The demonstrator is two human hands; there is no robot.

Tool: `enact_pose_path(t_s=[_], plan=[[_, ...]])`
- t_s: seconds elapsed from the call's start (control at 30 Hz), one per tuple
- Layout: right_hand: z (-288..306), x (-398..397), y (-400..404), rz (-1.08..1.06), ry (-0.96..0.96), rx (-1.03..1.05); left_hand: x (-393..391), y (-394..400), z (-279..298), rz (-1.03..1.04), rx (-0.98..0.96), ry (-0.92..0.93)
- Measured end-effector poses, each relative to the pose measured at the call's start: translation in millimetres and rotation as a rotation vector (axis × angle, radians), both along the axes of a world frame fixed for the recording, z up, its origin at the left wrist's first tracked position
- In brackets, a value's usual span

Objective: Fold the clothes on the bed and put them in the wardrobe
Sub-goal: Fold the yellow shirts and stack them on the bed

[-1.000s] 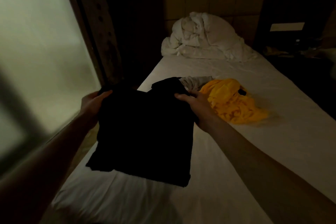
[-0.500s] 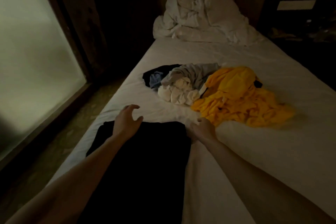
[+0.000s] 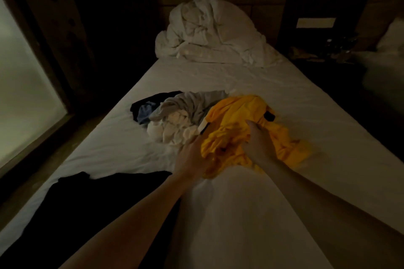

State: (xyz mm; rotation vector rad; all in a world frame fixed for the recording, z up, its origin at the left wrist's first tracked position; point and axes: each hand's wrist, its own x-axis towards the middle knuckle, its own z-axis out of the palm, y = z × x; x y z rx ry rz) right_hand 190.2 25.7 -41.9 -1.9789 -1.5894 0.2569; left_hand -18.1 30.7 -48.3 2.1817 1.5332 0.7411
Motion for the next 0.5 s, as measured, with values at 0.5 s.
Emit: enact_pose_path(t_s=[0.5], plan=[[50, -16, 27, -0.049, 0.521, 0.458, 52, 25, -16, 0.114, -0.198, -0.688]])
